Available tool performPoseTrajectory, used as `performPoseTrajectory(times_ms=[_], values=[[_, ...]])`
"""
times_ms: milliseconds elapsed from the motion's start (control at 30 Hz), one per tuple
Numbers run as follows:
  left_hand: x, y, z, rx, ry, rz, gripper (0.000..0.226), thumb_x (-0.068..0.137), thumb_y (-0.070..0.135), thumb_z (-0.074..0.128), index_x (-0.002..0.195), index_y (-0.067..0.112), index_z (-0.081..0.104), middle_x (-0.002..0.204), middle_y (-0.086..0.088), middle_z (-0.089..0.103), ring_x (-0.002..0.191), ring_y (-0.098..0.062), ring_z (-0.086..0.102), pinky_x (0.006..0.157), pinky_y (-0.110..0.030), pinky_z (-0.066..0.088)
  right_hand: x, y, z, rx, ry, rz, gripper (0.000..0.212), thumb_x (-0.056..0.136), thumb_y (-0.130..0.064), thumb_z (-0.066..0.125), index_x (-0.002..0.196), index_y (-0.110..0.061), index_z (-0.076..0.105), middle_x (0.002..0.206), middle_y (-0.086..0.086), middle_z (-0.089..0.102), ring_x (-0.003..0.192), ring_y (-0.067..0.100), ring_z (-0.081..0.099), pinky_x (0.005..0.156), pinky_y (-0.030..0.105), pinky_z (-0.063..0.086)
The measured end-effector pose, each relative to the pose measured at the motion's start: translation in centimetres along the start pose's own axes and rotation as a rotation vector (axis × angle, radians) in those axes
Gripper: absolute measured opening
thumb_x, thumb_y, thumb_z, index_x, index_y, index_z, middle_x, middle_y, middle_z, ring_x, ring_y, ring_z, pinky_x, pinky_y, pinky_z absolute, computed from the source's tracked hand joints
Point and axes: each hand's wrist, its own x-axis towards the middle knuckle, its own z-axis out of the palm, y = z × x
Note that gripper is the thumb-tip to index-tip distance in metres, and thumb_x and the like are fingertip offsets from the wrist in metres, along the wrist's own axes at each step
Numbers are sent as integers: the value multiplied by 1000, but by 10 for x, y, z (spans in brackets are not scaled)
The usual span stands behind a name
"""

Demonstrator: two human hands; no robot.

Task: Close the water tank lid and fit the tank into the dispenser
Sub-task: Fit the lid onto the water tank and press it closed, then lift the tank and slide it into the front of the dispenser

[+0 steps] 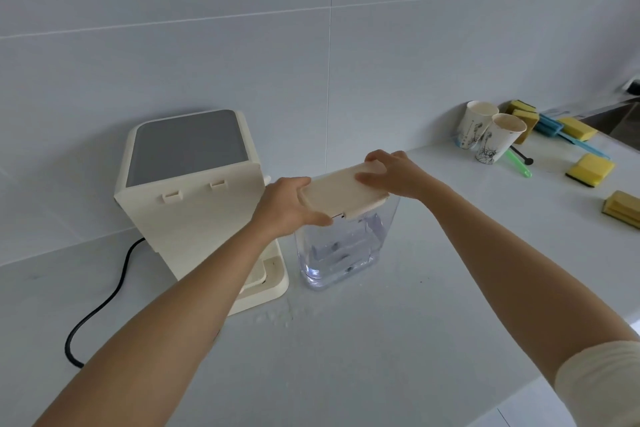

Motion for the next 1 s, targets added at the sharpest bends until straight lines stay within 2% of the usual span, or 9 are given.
performPoseTrajectory(times_ms=[100,200,267,333,433,533,667,800,1000], values=[[5,-5,-4,-80,-2,-7,48,55,19,85,64,29,39,73,3,48,74,-15,43,63,-24,33,-11,7,-1,58,19,24,57,78,-51,56,128,-29,41,136,12,30,105,29,47,99,39,40],[13,-13,-6,-160,-12,-14,39,54,14,85,68,15,50,78,0,52,80,-17,45,63,-24,33,-20,11,0,112,46,38,59,77,-49,59,129,-28,41,135,12,31,95,25,44,95,37,40],[18,-17,-7,-179,-28,9,44,53,13,85,85,-2,60,87,-2,56,84,-20,51,63,-24,35,-26,14,2,134,66,48,60,76,-49,60,129,-27,41,134,13,32,95,25,44,94,37,41],[21,-20,-7,-193,-43,18,49,55,13,84,96,-1,62,91,-1,58,88,-20,54,63,-22,37,-30,16,3,144,84,59,62,76,-50,59,131,-28,40,134,12,32,100,27,46,95,38,41],[22,-22,-6,-234,-46,14,65,61,11,82,120,9,56,109,3,56,104,-18,54,77,-24,38,-33,17,5,143,95,63,63,77,-51,58,132,-29,38,135,13,31,111,31,48,98,40,42],[20,-28,-2,-300,-46,11,85,68,12,78,139,15,33,129,2,45,112,-13,46,88,-25,35,-35,19,6,207,66,53,63,79,-48,57,136,-30,35,139,12,28,118,32,43,101,40,37],[16,-42,9,-431,-84,-50,104,70,12,76,146,22,6,148,-3,33,122,-13,41,94,-26,34,-39,35,6,581,-60,-1,76,82,-34,60,143,-35,15,150,6,22,132,26,32,111,40,24],[18,-56,30,-405,-126,-75,105,66,14,79,146,21,11,151,-3,30,135,-22,35,100,-27,31,-41,64,13,881,-159,-52,95,80,-6,60,143,-36,-5,142,0,37,127,22,38,110,38,24],[24,-68,54,-341,-102,-66,98,66,22,80,142,24,18,148,4,32,137,-19,29,99,-23,27,-38,73,39,752,-269,-23,92,62,-15,70,138,-34,23,146,2,34,132,25,33,109,43,30]])
